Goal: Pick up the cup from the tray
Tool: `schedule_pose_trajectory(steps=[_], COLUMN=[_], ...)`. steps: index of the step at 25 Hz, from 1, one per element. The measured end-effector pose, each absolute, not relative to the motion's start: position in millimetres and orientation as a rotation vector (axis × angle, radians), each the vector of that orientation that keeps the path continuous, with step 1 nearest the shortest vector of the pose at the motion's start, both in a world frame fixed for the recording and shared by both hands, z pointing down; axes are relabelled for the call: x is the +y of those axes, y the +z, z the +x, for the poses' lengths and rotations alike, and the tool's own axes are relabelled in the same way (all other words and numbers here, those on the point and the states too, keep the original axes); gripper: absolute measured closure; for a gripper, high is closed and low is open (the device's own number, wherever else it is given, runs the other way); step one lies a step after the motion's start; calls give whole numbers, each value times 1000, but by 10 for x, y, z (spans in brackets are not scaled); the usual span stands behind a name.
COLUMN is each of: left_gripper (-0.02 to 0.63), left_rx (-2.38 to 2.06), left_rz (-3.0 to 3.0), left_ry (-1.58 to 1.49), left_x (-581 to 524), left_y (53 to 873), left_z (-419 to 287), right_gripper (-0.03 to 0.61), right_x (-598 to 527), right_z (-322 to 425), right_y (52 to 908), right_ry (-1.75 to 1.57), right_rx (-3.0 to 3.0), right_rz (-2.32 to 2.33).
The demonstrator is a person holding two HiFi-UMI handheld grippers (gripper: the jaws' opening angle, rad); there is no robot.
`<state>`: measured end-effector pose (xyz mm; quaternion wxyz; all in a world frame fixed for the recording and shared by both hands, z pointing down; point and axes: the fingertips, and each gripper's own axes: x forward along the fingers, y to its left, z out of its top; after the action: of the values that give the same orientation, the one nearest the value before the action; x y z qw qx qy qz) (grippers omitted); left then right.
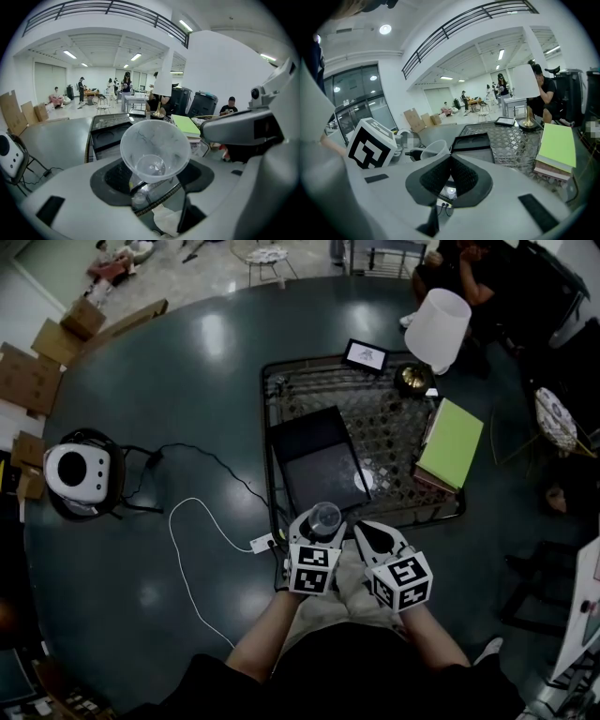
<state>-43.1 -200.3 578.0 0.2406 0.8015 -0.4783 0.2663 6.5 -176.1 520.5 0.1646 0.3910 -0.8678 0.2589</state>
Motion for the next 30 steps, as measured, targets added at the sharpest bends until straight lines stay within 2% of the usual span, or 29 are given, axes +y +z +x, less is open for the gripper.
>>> schedule_pose_trajectory(steps=[30], left_gripper=[328], left_rx=[-1320], left_rz=[2239], left_ry=[620], left_x=[-1151], left_y=[5288], left_z=[-799], right_gripper=[568], right_x=[-1027], right_z=[-232], right_y=[4991], right_ry=[647], right_rx=[-2500], right_rz=[1144])
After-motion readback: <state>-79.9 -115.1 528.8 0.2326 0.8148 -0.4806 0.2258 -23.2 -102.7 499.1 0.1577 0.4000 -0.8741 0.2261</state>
